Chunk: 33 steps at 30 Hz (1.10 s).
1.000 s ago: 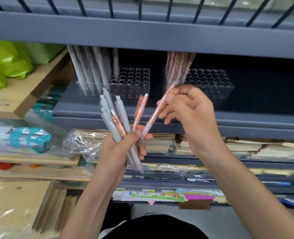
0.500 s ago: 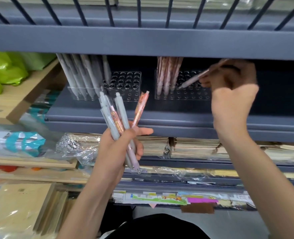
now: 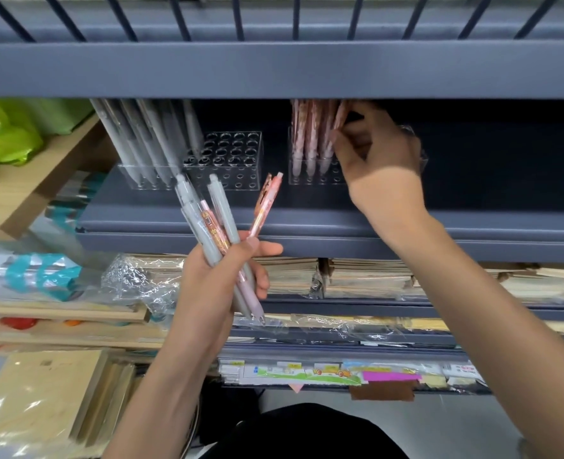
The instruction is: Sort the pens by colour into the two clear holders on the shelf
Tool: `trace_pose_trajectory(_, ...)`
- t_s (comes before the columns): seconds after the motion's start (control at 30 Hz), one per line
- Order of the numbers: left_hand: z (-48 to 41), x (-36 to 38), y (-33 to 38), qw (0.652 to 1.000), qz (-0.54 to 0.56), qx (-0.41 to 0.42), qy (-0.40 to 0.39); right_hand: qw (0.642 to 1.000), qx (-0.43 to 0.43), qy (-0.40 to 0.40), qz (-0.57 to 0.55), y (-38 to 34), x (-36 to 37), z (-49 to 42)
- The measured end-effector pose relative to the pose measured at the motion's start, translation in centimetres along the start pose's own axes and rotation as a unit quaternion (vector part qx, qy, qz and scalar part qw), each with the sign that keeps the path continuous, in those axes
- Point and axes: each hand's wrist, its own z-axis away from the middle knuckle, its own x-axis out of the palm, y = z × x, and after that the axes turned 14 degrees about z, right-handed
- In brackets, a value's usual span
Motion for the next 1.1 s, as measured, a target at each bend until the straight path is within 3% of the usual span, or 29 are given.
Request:
trace_pose_trajectory(0.17,0.0,-0.4,0.4,1.000,0.006,-0.005,0.004,0.995,-0.027,0.018,0.093,-0.7,-0.3,0.3)
trace_pose_trajectory(0.33,0.3,-0.7,0.8,1.000,0.012,-0.007,-0.012,0.982,-0.042,-0.034,0.183,-1.6,-0.6,-0.1)
trace_pose_trajectory(0.7,0.8,-3.3,2.4,0.999,0.025,-0.024,-0.026,0.975,0.036,-0.073,0.206,-2.9,-0.7,-0.1)
trace_pose_trajectory(0.8,0.8,-4.1,2.9,0.999,0.021,-0.020,-0.035,0.983,0.056,-0.050,0.168,-3.0,-0.8,0.5)
trace_pose_trajectory(0.97,0.9,-5.6,3.9,0.999,0.022,-0.021,-0.040,0.993,0.068,0.085,-0.044,-5.7,-1.6,3.7)
trace_pose_trajectory(1.0,0.9,-5.9,4.0,0.999,0.022,-0.021,-0.038,0.993,0.066,0.059,-0.079,-6.7,-1.4,4.7)
trace_pose_trajectory(1.1,1.1,-6.9,4.0,0.999,0.023,-0.022,-0.036,0.981,0.051,-0.115,-0.147,-9.6,0.2,7.4)
